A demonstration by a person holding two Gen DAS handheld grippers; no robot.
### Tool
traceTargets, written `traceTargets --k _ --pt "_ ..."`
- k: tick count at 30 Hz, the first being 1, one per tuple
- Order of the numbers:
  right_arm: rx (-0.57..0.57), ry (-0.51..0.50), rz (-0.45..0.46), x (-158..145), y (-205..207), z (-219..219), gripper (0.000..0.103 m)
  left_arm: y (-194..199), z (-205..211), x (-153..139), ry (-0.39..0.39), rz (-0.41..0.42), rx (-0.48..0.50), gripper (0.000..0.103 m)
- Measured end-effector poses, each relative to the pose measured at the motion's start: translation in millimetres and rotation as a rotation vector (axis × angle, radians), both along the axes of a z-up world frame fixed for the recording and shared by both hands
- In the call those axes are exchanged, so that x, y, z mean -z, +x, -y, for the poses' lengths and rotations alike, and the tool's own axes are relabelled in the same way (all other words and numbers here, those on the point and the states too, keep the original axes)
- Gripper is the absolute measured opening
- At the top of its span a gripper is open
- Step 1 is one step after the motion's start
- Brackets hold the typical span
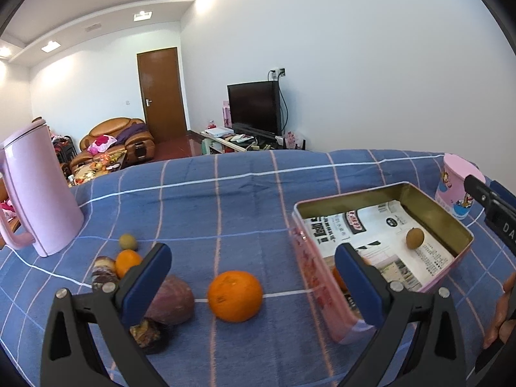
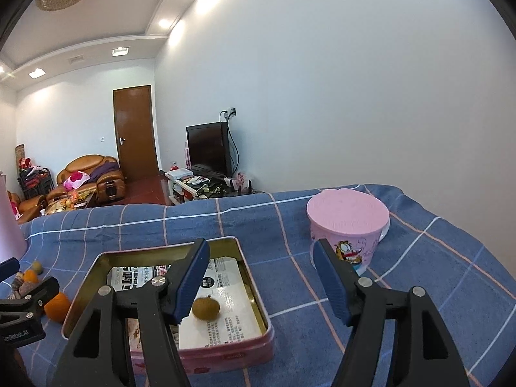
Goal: Organize fruits
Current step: 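Move both tools back toward the fruit pile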
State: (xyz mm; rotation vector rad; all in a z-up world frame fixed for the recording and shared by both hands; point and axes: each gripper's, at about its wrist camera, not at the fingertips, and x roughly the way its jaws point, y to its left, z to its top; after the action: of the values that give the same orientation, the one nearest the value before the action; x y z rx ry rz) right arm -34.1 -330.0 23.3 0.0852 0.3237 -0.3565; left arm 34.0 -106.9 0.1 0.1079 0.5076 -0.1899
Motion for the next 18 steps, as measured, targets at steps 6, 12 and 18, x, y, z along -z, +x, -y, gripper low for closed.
traceTargets --k 6,12,18 --pt "-0.010 0.006 0.003 0 -10 -13 0.068 -1 -17 2 -0.024 -0.015 -0.009 0.103" --pt "-0.026 0.030 -0.013 3 -17 -28 0.068 -3 -32 3 -0.044 -0.044 -0.008 0.103" --pt "-0.053 0.076 -0.039 7 -16 -46 0.068 -1 -53 6 -0.061 -0.078 -0.025 0.103"
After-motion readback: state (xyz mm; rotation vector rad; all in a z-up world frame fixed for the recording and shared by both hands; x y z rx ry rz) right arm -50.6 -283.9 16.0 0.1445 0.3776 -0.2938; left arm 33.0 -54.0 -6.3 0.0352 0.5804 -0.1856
